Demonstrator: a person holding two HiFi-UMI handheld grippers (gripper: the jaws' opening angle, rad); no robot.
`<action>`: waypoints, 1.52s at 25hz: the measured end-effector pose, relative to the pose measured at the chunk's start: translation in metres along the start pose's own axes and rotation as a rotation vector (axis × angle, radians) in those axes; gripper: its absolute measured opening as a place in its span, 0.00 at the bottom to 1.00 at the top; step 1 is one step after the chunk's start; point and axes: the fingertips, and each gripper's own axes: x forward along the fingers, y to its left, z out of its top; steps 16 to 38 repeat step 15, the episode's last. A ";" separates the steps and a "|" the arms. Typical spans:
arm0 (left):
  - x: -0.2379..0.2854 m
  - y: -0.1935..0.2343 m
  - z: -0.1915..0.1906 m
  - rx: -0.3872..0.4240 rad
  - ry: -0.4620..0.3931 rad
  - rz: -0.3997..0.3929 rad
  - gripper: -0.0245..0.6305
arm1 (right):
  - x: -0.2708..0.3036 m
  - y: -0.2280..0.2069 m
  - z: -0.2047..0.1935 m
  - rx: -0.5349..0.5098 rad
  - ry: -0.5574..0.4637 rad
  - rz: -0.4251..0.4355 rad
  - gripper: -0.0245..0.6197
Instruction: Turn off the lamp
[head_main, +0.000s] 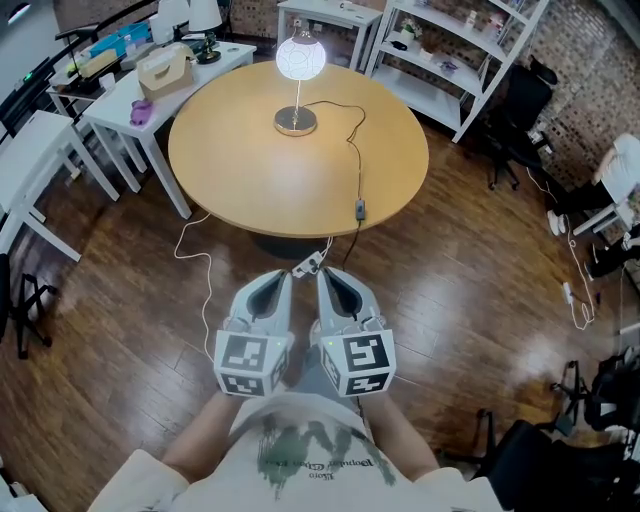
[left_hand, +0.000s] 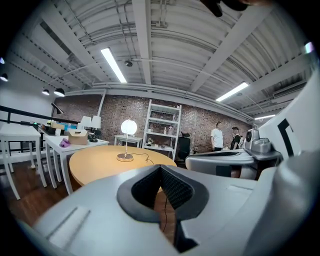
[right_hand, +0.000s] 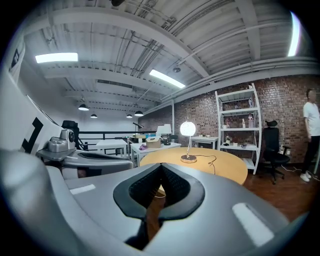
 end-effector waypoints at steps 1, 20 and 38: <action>-0.002 0.000 0.001 -0.001 -0.001 -0.001 0.03 | -0.001 0.001 0.001 0.000 -0.001 0.001 0.04; -0.008 0.001 0.015 0.014 -0.010 -0.005 0.03 | -0.001 0.008 0.009 -0.008 -0.003 0.005 0.04; -0.008 0.001 0.015 0.014 -0.010 -0.005 0.03 | -0.001 0.008 0.009 -0.008 -0.003 0.005 0.04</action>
